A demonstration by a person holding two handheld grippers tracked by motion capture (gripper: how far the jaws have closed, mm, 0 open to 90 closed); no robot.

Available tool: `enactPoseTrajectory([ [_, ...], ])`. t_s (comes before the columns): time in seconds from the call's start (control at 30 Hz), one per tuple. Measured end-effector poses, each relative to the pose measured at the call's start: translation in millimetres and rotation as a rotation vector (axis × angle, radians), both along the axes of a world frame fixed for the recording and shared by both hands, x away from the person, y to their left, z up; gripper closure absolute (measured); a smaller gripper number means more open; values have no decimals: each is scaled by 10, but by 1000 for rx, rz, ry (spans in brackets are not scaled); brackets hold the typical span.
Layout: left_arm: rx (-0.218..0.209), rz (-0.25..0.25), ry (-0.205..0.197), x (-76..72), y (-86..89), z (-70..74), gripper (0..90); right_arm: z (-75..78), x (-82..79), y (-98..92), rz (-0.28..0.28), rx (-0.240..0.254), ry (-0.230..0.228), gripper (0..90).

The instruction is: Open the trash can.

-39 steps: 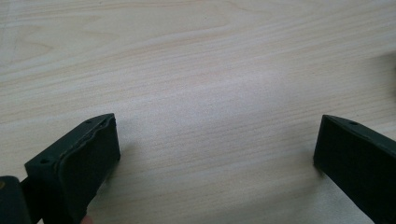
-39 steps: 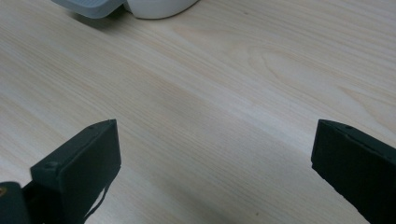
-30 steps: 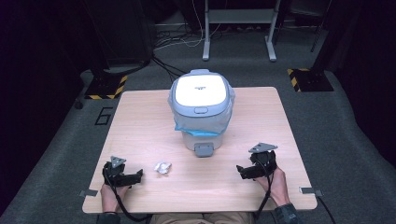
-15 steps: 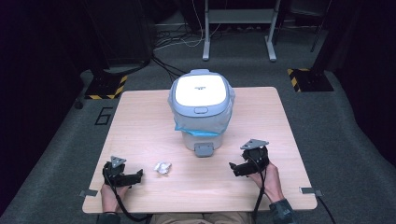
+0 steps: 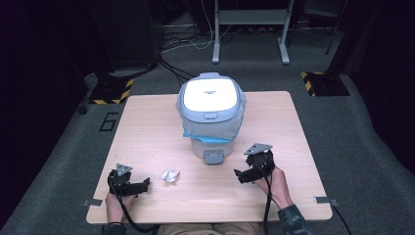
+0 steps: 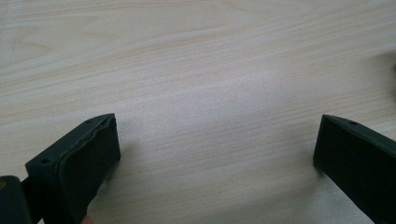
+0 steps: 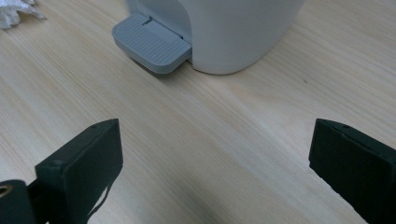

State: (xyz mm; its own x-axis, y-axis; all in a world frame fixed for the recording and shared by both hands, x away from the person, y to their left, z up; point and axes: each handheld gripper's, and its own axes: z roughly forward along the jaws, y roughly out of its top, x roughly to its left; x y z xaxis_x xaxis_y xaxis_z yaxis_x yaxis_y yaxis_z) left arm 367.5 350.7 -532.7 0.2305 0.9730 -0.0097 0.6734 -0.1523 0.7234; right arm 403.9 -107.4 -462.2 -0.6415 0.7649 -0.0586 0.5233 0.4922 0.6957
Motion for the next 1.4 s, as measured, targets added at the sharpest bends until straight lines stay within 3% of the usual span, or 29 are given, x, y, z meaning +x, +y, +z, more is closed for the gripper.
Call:
enactPoseTrajectory([
  [0.83, 2, -5, 2, 0, -1, 1, 2, -23, 115, 308, 85, -13, 23, 28],
  [1.03, 1, -6, 2, 2, -4, 1, 2, -36, 127, 367, 107, 8, 18, 97],
  [1.17, 1, -6, 2, 2, -4, 1, 2, -38, 133, 413, 112, 19, 14, 192],
  [1.33, 1, -6, 2, 3, -4, 1, 2, -54, 163, 474, 122, 22, -12, 537],
  [1.4, 1, -6, 2, 3, -4, 1, 2, -57, 168, 482, 130, 18, -21, 572],
])
